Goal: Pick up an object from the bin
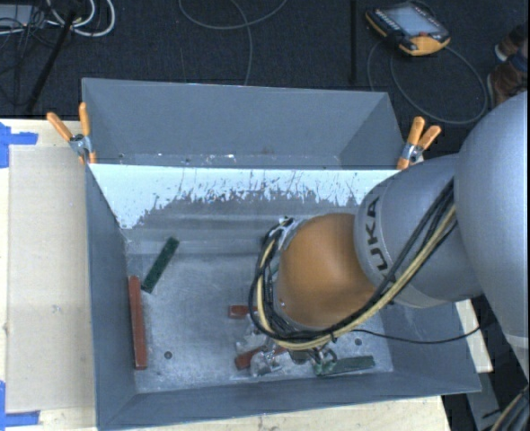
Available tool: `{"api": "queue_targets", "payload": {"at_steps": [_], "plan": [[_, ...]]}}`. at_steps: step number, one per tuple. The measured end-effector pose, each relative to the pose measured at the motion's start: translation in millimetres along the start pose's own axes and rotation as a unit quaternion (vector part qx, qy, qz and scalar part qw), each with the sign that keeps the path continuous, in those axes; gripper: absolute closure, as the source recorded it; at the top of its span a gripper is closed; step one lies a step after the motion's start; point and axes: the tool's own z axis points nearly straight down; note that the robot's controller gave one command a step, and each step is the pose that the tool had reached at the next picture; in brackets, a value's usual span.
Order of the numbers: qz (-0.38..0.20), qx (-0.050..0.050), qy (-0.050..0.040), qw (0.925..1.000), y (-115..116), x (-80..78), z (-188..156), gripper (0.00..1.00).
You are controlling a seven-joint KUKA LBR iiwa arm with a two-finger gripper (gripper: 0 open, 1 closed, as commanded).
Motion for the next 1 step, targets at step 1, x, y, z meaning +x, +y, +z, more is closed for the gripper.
{"api": "queue_targets", "payload": {"at_steps": [1], "plan": [[-0.009, 0.0, -0.0011, 1.0, -28.0, -8.0, -140.0, 1.0]]}}
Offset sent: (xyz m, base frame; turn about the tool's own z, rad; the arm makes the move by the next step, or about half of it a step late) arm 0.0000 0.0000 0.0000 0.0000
